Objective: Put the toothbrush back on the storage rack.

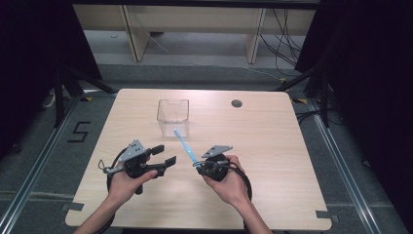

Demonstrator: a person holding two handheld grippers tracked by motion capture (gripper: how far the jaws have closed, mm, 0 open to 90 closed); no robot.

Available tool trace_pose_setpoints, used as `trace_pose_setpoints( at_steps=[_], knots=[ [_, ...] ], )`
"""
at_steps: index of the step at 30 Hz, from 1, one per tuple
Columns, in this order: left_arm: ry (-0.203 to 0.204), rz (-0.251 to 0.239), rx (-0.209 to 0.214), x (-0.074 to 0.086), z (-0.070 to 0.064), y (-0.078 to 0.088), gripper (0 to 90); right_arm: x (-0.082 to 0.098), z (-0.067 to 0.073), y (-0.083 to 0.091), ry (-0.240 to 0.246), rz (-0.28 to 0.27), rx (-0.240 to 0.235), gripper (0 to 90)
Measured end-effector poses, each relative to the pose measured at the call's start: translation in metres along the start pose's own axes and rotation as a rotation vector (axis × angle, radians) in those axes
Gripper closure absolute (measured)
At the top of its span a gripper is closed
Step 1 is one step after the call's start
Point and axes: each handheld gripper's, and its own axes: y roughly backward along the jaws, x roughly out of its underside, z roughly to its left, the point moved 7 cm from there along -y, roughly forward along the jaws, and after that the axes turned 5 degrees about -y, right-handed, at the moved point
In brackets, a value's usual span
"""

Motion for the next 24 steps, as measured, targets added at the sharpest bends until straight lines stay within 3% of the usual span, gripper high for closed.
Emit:
trace_pose_setpoints(
  at_steps=[5,7,8,10,14,19,21,24],
  knots=[
    [-0.002,-0.005,0.022,-0.014,-0.005,-0.010,33.8,-0.004,0.002,0.002,0.000,-0.076,-0.001,79.0],
    [0.009,-0.010,0.028,-0.018,-0.004,-0.014,35.2,-0.005,0.003,0.002,0.006,-0.102,0.001,79.0],
    [0.018,-0.011,0.033,-0.020,-0.004,-0.016,36.0,-0.005,0.005,0.003,-0.025,-0.103,-0.002,79.0],
    [0.033,-0.017,0.043,-0.023,-0.004,-0.019,38.4,-0.006,0.004,0.002,-0.014,-0.132,0.006,79.0],
    [0.041,-0.018,0.060,-0.026,-0.005,-0.025,43.6,-0.008,0.006,0.001,-0.020,-0.150,0.004,79.0],
    [0.086,-0.019,0.085,-0.025,-0.006,-0.035,51.2,-0.011,0.008,-0.001,-0.008,-0.176,0.017,79.0],
    [0.089,-0.029,0.086,-0.028,-0.006,-0.036,55.7,-0.011,0.011,-0.003,-0.028,-0.181,0.016,79.1],
    [0.086,-0.030,0.082,-0.030,-0.005,-0.039,61.6,-0.012,0.011,-0.005,-0.015,-0.188,0.020,79.0]
  ],
)
